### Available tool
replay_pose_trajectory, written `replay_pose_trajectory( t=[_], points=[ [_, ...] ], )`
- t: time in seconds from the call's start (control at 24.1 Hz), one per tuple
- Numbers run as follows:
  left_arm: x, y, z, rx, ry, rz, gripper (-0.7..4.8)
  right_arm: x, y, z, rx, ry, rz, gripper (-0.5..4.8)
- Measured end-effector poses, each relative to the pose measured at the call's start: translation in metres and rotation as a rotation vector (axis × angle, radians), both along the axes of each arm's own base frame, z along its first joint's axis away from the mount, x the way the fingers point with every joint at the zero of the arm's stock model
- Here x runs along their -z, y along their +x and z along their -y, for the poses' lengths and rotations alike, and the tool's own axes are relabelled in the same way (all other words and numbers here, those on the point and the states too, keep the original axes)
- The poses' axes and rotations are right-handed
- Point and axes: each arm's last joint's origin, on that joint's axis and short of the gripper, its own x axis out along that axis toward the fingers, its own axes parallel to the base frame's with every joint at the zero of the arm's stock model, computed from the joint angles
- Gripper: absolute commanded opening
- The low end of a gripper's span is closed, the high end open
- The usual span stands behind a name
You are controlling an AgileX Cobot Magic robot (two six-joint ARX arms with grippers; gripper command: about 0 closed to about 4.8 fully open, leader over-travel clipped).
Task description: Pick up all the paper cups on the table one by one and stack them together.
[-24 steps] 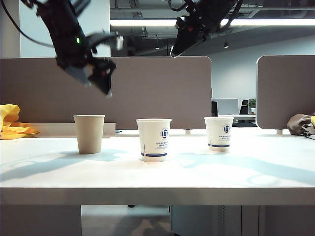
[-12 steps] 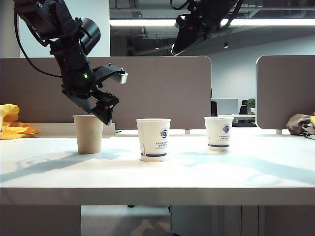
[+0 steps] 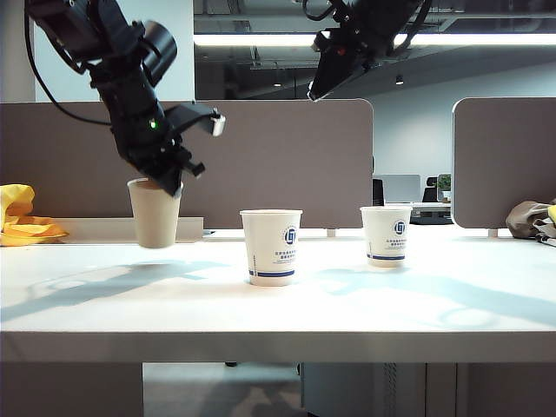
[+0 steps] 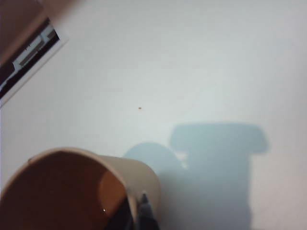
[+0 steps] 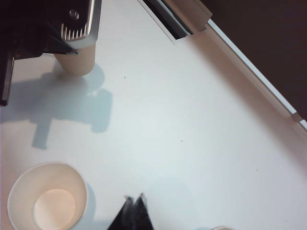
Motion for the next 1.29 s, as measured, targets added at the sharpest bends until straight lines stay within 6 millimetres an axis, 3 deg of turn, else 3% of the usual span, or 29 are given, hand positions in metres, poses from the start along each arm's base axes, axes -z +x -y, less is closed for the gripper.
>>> replay_pose_trajectory(
  t=[0.12, 0.17, 0.29, 0.46, 0.58, 0.71, 0.83, 0.91, 1.12, 1.29],
  points=[
    [-0.030, -0.010, -0.002, 0.016, -0.039, 0.012, -0.06, -0.005, -0.002, 0.002, 0.016, -0.002, 0.021, -0.05],
    [-0.054, -0.018, -0.002, 0.062, -0.118, 0.021, -0.06, -0.006, -0.002, 0.003, 0.042, -0.016, 0.030, -0.05],
    [-0.101, -0.040, 0.000, 0.148, -0.262, 0.003, -0.06, -0.006, -0.004, 0.012, 0.075, -0.042, -0.002, -0.05],
    [-0.132, -0.063, 0.013, 0.180, -0.367, -0.097, -0.06, -0.002, -0.011, 0.018, 0.082, -0.088, -0.089, -0.05],
    [-0.144, -0.085, 0.038, 0.245, -0.389, -0.183, -0.06, 0.008, -0.018, 0.020, 0.076, -0.142, -0.195, -0.05],
    [-0.143, -0.100, 0.065, 0.329, -0.379, -0.205, -0.06, 0.009, -0.021, 0.021, 0.116, -0.123, -0.251, -0.05],
    [-0.135, -0.109, 0.085, 0.340, -0.311, -0.217, -0.06, -0.012, -0.039, 0.036, 0.129, -0.078, -0.257, -0.05],
    [-0.124, -0.102, 0.088, 0.297, -0.269, -0.240, -0.06, -0.029, -0.050, 0.047, 0.091, -0.025, -0.240, -0.05],
    [-0.092, -0.084, 0.097, 0.261, -0.152, -0.277, -0.06, -0.039, -0.063, 0.053, 0.086, -0.015, -0.231, -0.05],
    [-0.079, -0.076, 0.103, 0.271, -0.135, -0.287, -0.06, -0.043, -0.066, 0.055, 0.089, -0.012, -0.223, -0.05]
  ],
)
